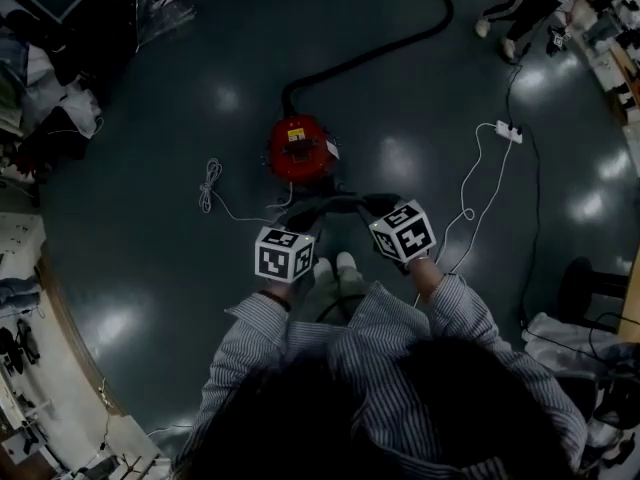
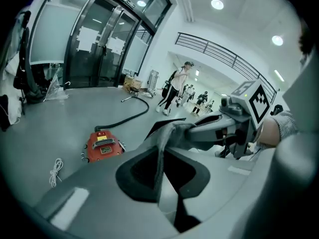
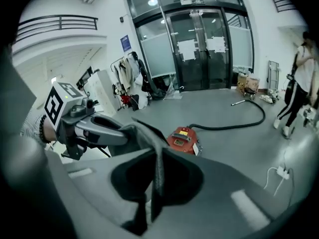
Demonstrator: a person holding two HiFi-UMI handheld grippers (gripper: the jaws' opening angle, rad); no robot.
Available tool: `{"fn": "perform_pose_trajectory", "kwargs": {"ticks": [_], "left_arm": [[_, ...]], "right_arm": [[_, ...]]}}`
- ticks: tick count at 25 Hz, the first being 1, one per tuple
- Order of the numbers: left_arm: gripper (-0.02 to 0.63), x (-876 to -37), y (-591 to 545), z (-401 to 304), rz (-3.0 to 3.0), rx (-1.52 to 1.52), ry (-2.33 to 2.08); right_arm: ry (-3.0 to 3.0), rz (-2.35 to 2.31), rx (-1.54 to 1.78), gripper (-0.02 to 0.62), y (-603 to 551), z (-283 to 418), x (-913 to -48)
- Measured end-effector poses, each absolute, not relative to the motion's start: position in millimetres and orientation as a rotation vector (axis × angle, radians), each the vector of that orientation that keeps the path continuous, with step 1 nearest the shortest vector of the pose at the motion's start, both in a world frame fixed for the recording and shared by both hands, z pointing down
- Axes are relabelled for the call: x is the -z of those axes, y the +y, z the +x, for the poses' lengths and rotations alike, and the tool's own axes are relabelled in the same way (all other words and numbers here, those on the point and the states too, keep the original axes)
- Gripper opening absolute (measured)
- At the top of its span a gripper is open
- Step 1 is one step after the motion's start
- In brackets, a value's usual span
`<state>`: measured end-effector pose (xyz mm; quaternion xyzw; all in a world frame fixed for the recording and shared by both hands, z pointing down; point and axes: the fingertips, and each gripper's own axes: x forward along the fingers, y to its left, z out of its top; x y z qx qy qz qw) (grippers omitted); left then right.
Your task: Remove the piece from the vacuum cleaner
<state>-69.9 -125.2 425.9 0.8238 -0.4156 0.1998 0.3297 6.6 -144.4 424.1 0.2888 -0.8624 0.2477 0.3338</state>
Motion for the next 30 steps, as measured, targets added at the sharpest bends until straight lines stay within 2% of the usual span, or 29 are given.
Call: {"fn": "perform_pose_trajectory", "kwargs": {"ticks": [9,30], "left_arm": [[0.029,-348.2,-120.9,-51.1,2.191,-0.334,-1.133],[0.028,-323.7,-124.4,-64.3,2.186,-0.23,-1.181]], "right_arm": [[-2.386,0.9,-0.689,0.014,-134.6,24.3,-350.1],[-2.487,0.938,-0.698,0.014,-138.1,11.0,-322.9]]}}
